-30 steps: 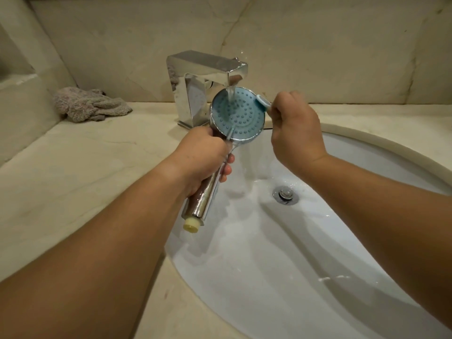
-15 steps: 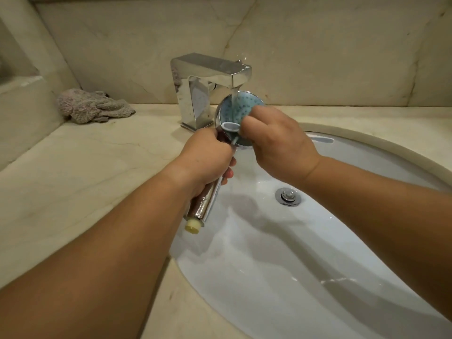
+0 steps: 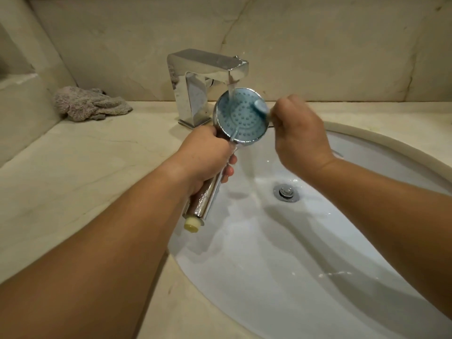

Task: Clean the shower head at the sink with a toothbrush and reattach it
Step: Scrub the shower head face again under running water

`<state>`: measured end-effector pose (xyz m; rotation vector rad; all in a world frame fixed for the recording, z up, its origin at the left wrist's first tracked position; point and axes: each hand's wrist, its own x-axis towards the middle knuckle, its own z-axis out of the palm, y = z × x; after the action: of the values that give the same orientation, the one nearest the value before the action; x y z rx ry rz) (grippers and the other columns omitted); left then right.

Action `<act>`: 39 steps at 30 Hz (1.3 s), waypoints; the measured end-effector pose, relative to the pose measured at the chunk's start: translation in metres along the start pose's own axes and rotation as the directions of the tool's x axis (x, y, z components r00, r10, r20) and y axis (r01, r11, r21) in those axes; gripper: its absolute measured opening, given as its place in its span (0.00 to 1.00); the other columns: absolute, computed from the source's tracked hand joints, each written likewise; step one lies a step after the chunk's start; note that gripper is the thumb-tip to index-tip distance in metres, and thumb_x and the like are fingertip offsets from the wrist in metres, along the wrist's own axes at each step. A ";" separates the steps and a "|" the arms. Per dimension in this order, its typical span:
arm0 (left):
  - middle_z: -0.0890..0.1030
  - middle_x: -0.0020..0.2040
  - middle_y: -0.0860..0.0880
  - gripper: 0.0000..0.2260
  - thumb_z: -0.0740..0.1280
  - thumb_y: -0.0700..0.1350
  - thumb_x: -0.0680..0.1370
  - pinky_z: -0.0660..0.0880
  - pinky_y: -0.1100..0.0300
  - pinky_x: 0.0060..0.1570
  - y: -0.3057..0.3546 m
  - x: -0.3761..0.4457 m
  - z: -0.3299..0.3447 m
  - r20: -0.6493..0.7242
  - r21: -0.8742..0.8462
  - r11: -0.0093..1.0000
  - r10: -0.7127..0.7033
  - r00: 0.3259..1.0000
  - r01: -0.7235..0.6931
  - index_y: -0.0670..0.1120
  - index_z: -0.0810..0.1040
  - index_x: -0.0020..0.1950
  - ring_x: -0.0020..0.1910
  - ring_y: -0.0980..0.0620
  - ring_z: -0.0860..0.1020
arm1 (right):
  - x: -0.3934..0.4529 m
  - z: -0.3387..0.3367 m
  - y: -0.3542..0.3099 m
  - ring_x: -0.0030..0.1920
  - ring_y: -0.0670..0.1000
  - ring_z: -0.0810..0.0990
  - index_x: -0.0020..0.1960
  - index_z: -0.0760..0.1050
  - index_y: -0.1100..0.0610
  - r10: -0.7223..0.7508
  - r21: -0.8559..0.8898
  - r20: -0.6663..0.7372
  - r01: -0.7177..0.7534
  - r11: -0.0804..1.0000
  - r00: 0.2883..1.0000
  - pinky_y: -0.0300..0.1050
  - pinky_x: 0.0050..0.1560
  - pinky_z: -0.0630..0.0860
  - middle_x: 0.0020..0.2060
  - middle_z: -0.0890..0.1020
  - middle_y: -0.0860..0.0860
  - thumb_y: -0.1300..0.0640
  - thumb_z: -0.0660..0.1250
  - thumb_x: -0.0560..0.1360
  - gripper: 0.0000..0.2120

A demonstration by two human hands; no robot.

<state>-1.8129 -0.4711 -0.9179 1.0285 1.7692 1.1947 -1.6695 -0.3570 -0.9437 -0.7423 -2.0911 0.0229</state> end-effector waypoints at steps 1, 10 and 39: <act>0.78 0.41 0.41 0.08 0.62 0.36 0.83 0.74 0.56 0.31 0.001 -0.001 -0.001 -0.001 -0.006 1.000 -0.005 1.000 0.005 0.41 0.78 0.59 0.30 0.49 0.74 | -0.009 0.003 -0.003 0.35 0.54 0.67 0.42 0.72 0.65 -0.067 -0.011 0.038 0.067 0.998 0.997 0.47 0.32 0.65 0.38 0.73 0.60 0.70 0.62 0.74 0.04; 0.78 0.40 0.43 0.09 0.62 0.36 0.83 0.75 0.59 0.28 0.003 -0.003 0.000 0.025 -0.087 0.996 -0.024 0.999 0.027 0.42 0.78 0.61 0.29 0.52 0.75 | -0.020 0.006 -0.014 0.35 0.54 0.68 0.42 0.74 0.65 -0.194 -0.024 0.070 0.196 0.980 0.979 0.45 0.32 0.64 0.37 0.74 0.59 0.73 0.65 0.72 0.04; 0.79 0.43 0.42 0.09 0.62 0.36 0.83 0.76 0.57 0.31 0.002 -0.001 -0.001 0.015 -0.001 1.000 0.026 1.000 -0.026 0.43 0.77 0.61 0.31 0.50 0.76 | 0.000 -0.019 0.018 0.33 0.57 0.66 0.41 0.72 0.65 -0.171 -0.113 0.074 0.178 0.977 0.983 0.48 0.29 0.65 0.37 0.73 0.60 0.70 0.65 0.74 0.04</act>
<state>-1.8129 -0.4719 -0.9153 1.0602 1.7486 1.2004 -1.6464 -0.3469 -0.9371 -0.6325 -2.2275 -0.1789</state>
